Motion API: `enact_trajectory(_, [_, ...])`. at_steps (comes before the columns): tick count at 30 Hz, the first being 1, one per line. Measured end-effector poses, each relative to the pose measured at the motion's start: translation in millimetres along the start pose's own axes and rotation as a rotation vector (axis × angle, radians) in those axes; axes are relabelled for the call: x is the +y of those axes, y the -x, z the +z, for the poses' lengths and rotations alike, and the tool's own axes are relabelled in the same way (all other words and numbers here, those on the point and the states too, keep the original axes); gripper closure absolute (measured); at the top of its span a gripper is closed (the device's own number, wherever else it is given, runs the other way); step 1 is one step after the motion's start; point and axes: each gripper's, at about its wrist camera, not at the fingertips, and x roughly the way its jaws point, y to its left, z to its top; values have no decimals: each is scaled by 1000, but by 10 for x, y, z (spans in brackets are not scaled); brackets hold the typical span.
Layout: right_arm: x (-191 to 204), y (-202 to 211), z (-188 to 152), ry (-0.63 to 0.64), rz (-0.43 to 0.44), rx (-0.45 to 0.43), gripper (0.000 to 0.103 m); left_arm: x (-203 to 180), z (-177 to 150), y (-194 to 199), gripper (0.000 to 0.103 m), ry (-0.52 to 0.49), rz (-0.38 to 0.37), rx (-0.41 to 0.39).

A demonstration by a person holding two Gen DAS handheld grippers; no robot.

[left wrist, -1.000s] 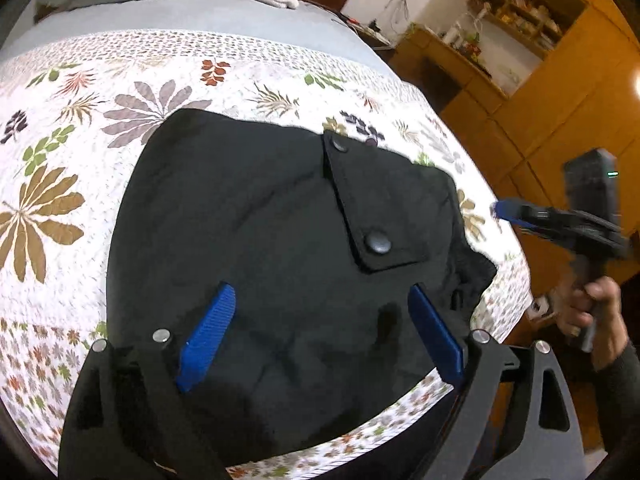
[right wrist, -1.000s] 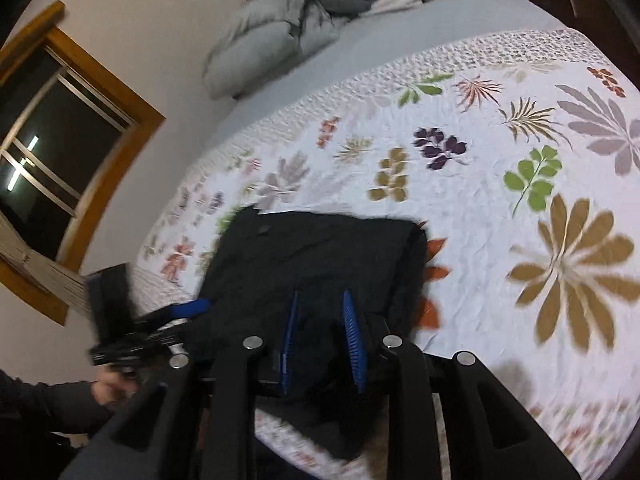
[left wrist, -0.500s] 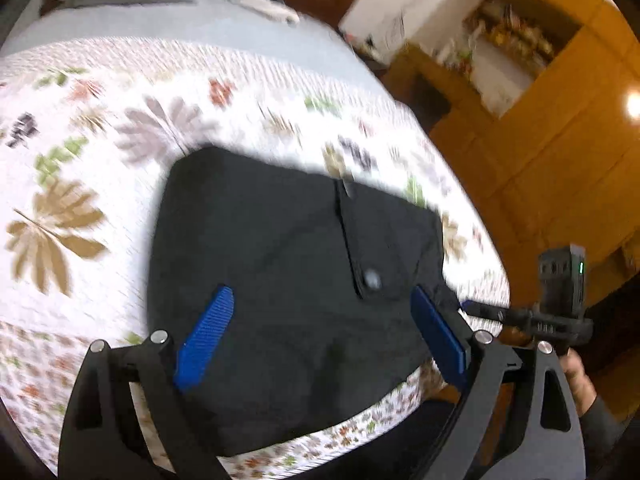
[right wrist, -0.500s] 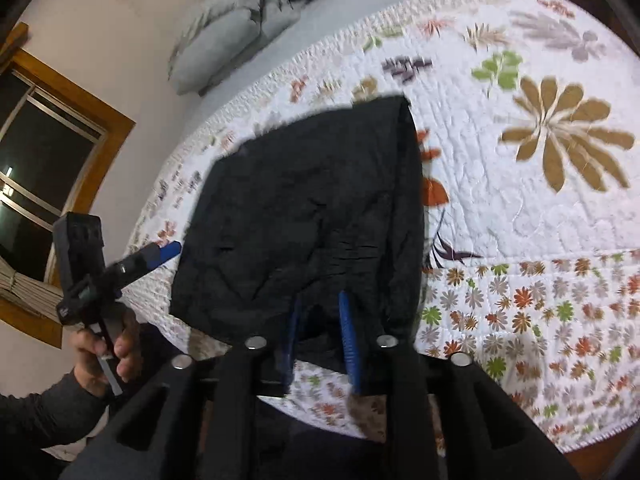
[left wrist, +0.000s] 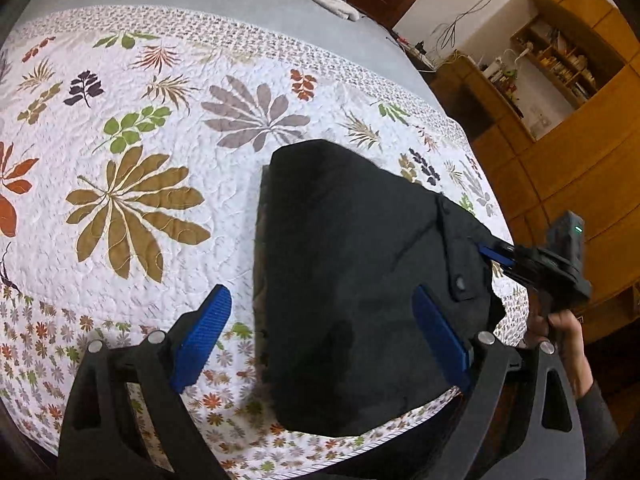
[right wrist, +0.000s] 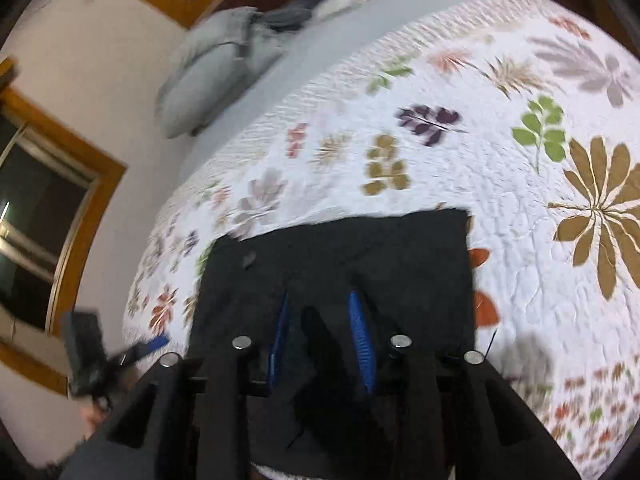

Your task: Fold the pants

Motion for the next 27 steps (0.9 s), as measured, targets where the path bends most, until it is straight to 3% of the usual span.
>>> enact_trajectory(4, [-21,-119,83,16,-27,71,78,45,42,-179,12,-10,4,33])
enact_trajectory(7, [5,161,148,13,13,-24,71,19,68,-279,12,-47,8,51])
enact_trajectory(9, [-57,181,192,-6,-2,-33,70,-8,87,-341,11,-73,12,62])
enact_trajectory(14, [-195,-157,180,-10,-54,58,72,-29,162,-488,11,-108,6,104])
enact_trajectory(17, [-153,57,149,-25,34,30,55,-1,223,-527,11,-112,-66,143])
enact_trajectory(18, [-157,125,137,-27,45,26,40,27,247,-539,11,-99,-106,158])
enact_trajectory(19, [-180,250,105,-32,36,19,18,82,285,-556,11,-70,-160,178])
enact_trajectory(20, [-228,381,61,-41,19,6,10,136,315,-572,11,-38,-202,193])
enact_trajectory(23, [-433,613,-70,-91,18,11,5,389,392,-654,9,105,-334,242])
enact_trajectory(27, [-801,734,-365,-212,33,51,3,588,382,-703,9,202,-359,267])
